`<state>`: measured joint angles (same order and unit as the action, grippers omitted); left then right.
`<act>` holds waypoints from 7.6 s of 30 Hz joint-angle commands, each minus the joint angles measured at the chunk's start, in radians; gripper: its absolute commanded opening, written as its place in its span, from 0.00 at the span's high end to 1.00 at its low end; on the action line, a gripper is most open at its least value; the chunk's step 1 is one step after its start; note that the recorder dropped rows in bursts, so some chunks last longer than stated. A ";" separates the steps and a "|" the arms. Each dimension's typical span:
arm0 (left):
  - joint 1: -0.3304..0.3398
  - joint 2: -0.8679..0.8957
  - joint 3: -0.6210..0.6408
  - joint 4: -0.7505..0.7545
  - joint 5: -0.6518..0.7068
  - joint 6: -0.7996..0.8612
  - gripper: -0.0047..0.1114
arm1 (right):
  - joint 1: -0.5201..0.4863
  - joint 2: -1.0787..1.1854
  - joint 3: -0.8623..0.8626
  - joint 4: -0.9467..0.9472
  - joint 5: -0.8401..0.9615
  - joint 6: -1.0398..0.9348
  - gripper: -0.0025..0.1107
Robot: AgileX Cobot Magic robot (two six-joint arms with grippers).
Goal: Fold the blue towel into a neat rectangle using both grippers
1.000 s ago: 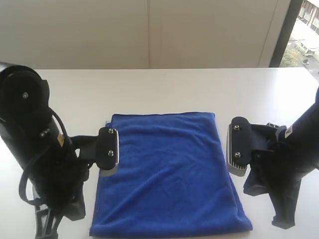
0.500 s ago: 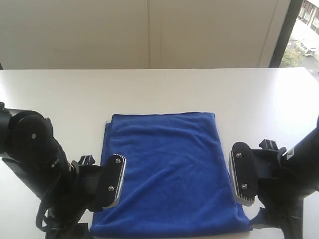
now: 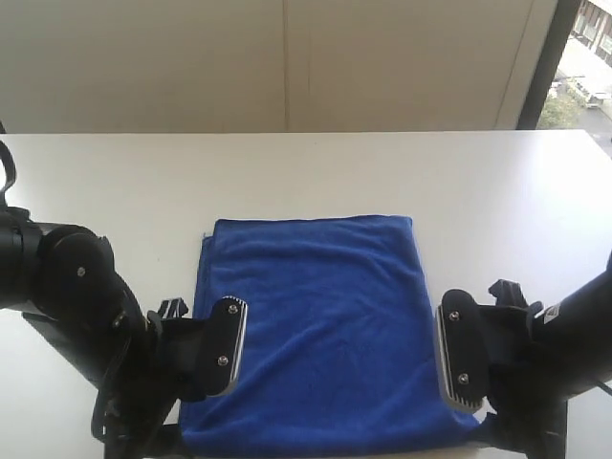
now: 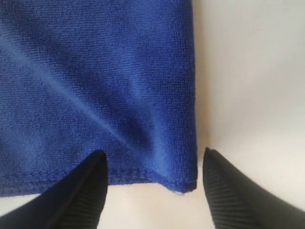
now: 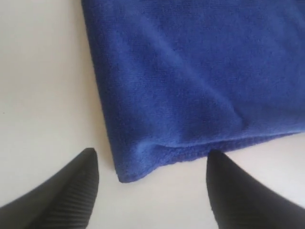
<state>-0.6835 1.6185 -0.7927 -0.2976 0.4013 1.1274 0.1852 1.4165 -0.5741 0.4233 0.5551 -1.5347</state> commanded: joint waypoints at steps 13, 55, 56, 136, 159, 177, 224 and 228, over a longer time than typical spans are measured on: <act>-0.005 0.047 0.005 -0.016 0.007 0.003 0.42 | 0.029 0.129 0.006 0.008 -0.066 -0.039 0.48; 0.000 -0.115 -0.048 0.121 0.270 -0.180 0.96 | 0.055 -0.129 -0.024 0.009 0.069 0.212 0.98; 0.006 -0.120 -0.048 0.144 0.259 -0.219 0.96 | 0.055 -0.129 -0.024 0.009 0.044 0.223 0.98; 0.283 0.119 -0.046 0.329 -0.481 -0.553 0.54 | 0.055 0.544 -0.419 0.032 -0.738 0.391 0.51; 0.287 0.035 -0.046 0.320 -0.563 -0.625 0.53 | 0.068 0.343 -0.419 0.057 -0.350 0.399 0.75; 0.172 0.080 -0.046 0.322 -0.358 -0.815 0.96 | 0.153 0.565 -0.521 0.108 -0.176 0.549 0.98; 0.175 0.359 -0.398 0.333 -0.368 -0.738 0.96 | 0.078 0.557 -0.629 -0.466 -0.169 1.303 0.98; 0.177 0.378 -0.398 0.333 -0.342 -0.729 0.96 | 0.066 0.587 -0.625 -0.467 -0.167 1.303 0.98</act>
<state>-0.5059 1.9851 -1.1870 0.0403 0.0321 0.3888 0.2638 1.9857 -1.1993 -0.0350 0.3978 -0.2350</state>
